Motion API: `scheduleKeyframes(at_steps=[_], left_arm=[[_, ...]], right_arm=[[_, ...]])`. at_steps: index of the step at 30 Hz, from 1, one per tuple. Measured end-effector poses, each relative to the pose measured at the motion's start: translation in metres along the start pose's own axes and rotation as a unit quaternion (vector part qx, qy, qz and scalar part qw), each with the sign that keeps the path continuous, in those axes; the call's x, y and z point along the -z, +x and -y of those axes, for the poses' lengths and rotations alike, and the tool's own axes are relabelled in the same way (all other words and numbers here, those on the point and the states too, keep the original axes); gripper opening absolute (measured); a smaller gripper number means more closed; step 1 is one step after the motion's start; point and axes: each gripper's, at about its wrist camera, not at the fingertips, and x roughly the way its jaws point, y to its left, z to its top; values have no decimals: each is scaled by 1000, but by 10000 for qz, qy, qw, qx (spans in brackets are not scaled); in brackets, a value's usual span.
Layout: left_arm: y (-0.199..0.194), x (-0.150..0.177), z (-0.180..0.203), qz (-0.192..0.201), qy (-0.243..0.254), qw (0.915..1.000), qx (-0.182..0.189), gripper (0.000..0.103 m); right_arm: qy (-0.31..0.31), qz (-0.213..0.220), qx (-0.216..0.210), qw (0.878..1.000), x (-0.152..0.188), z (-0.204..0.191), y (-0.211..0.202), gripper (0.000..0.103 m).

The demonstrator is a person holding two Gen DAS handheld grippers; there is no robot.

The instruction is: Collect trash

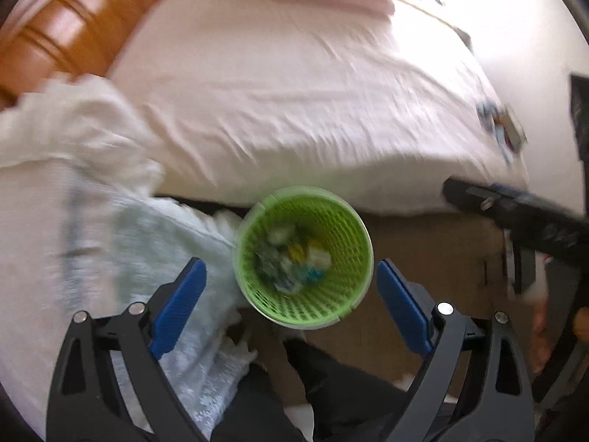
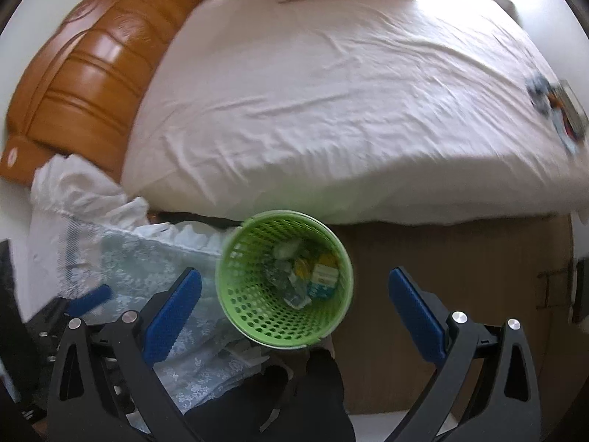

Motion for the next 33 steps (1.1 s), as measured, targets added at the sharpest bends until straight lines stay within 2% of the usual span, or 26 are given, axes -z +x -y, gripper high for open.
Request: scheduleKeyframes(at_steps=[2, 4, 7, 8, 9, 10, 11, 13, 15, 16, 17, 18, 20, 23, 24, 28, 33], left_arm=[[-38, 2, -24, 468, -336, 9981, -230, 90], [-68, 8, -45, 818, -654, 9935, -440, 91], [-119, 27, -88, 1332, -1288, 9793, -812, 91], [-136, 37, -105, 1501, -1542, 9717, -978, 92], [-153, 50, -121, 1652, -1803, 9628, -1154, 93], [-163, 59, -132, 1738, -1970, 9563, -1283, 95], [-181, 76, -148, 1884, -2244, 9437, -1534, 95], [-201, 102, -167, 2019, -2591, 9246, -1928, 95], [-215, 126, -183, 2024, -2881, 9097, -2203, 95], [-219, 136, -190, 2017, -3005, 9040, -2278, 95], [-226, 154, -199, 2019, -3246, 8928, -2383, 95], [-229, 165, -203, 2023, -3396, 8858, -2431, 95], [-237, 188, -212, 2024, -3710, 8711, -2501, 95], [-245, 211, -221, 2033, -3936, 8586, -2580, 95], [-248, 219, -225, 2032, -3972, 8560, -2610, 95], [-260, 232, -230, 2078, -4046, 8503, -2648, 95], [-282, 243, -229, 2291, -4088, 8398, -2740, 95]], right_arm=[[-252, 115, -87, 9996, -4, -20, -5, 100], [-800, 352, -256, 9958, -10, -64, -17, 100], [-1401, 576, -515, 9871, -12, -114, -29, 100], [-1841, 706, -697, 9779, -9, -151, -37, 100], [-1936, 730, -744, 9755, -11, -158, -39, 100], [-2284, 826, -913, 9658, -6, -187, -47, 100], [-2622, 911, -1094, 9544, 0, -215, -54, 100], [-3003, 987, -1318, 9395, 9, -248, -63, 100], [-3449, 1035, -1606, 9190, 27, -288, -74, 100], [-3545, 1036, -1674, 9141, 32, -297, -76, 100], [-3724, 1028, -1819, 9042, 43, -314, -80, 100], [-3760, 1021, -1849, 9022, 44, -321, -80, 100], [-4043, 949, -2055, 8862, 66, -346, -85, 101], [-4234, 903, -2142, 8756, 82, -366, -87, 101], [-4373, 867, -2196, 8678, 94, -372, -89, 101], [-4502, 891, -2210, 8606, 117, -399, -96, 101], [-4504, 1119, -2281, 8559, 136, -422, -119, 101]])
